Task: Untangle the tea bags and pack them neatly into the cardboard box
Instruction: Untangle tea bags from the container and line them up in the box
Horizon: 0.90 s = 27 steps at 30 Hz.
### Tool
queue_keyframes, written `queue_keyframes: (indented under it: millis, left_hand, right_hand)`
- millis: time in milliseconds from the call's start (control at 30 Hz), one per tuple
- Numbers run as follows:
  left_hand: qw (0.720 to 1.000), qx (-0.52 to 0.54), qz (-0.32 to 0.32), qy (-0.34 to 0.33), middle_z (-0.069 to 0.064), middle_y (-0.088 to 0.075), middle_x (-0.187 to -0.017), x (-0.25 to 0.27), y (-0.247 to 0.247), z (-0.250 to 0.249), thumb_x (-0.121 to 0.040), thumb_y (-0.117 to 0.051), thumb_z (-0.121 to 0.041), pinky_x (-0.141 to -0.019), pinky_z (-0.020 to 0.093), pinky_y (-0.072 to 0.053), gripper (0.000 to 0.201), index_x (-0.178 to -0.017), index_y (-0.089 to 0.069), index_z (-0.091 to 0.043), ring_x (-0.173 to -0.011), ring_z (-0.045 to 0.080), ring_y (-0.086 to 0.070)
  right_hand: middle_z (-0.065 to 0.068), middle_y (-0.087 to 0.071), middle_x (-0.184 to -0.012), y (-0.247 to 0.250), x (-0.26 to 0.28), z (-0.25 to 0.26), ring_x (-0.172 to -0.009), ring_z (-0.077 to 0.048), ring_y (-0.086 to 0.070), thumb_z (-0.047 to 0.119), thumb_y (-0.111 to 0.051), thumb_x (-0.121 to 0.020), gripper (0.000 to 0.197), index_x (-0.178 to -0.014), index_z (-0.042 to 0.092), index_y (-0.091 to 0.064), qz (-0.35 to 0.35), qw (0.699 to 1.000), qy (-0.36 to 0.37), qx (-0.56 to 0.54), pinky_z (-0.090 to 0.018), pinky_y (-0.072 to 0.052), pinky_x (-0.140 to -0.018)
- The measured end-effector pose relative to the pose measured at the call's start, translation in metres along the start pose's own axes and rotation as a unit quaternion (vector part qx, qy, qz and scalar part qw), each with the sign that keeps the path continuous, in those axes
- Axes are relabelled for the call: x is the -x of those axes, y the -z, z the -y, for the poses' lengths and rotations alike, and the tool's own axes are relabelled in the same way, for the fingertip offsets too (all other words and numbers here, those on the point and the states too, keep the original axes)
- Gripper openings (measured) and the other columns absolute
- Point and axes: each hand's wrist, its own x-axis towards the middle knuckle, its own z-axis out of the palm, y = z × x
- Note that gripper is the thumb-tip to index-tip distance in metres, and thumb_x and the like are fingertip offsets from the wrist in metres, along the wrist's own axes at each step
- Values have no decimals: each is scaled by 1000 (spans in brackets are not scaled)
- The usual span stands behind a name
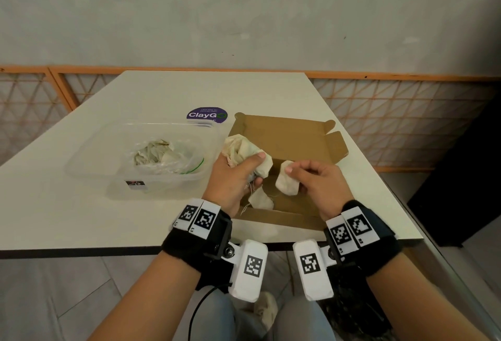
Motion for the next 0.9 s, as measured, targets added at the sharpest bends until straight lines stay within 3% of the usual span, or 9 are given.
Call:
queue_keyframes:
  millis: [100,233,333,433,533,633,767,900]
  left_hand:
    - [1000,7,1,8,2,-66,-82,1,1,-2,-85,-69,-14,-51,20,-49,14,-95,-60,-15,-63,8,-63]
    - [999,12,35,21,-1,-68,-82,5,1,-7,-89,-65,-20,-55,18,-50,7,-93,-61,-17,-67,7,-64]
    - [997,-3,66,30,-3,-69,-83,7,1,-9,-90,-63,-23,-58,19,-52,8,-95,-62,-17,-70,7,-66]
    - [995,-12,90,46,-1,-69,-83,9,0,-11,-90,-63,-22,-57,19,-52,14,-102,-63,-14,-69,8,-66]
    - [993,-28,99,56,-2,-69,-79,10,0,-12,-88,-65,-19,-58,19,-51,9,-97,-63,-17,-69,9,-66]
    - [994,-43,91,49,1,-67,-78,9,-1,-10,-87,-67,-16,-53,18,-47,11,-95,-61,-14,-66,12,-63]
    - [993,-38,90,67,3,-69,-87,8,-1,-11,-86,-68,-21,-53,18,-47,16,-99,-62,-13,-69,12,-63]
    - [990,-12,112,80,3,-69,-88,6,4,-12,-84,-68,-10,-57,18,-50,23,-106,-61,-12,-73,13,-63]
  right_hand:
    - [-2,-70,-89,-1,-1,1,-94,-23,-65,17,-67,-83,7,-78,21,-71,3,1000,-21,-14,-40,-52,-89]
    - [1,-69,-102,-5,4,5,-98,-19,-63,13,-62,-87,15,-86,25,-70,72,997,3,-15,-29,-52,-80]
    - [-5,-69,-102,-4,6,10,-96,-22,-62,6,-57,-89,20,-90,22,-70,101,993,6,-59,-29,-52,-80]
    - [-2,-68,-100,-3,8,12,-96,-18,-61,5,-53,-90,22,-94,20,-68,129,989,1,-76,-32,-50,-83]
    - [-2,-68,-100,-5,9,13,-93,-16,-59,11,-59,-87,15,-97,18,-68,122,989,1,-83,-30,-48,-79]
    - [3,-70,-88,-3,10,13,-82,-10,-59,26,-69,-72,24,-94,16,-69,125,989,-6,-74,-22,-47,-69]
    - [4,-69,-74,-4,7,9,-70,-11,-58,5,-69,-78,8,-82,12,-67,90,994,-6,-66,-17,-49,-62]
    - [-5,-66,-77,-4,6,9,-68,-16,-58,2,-63,-82,7,-80,9,-63,60,991,-17,-121,-25,-49,-64]
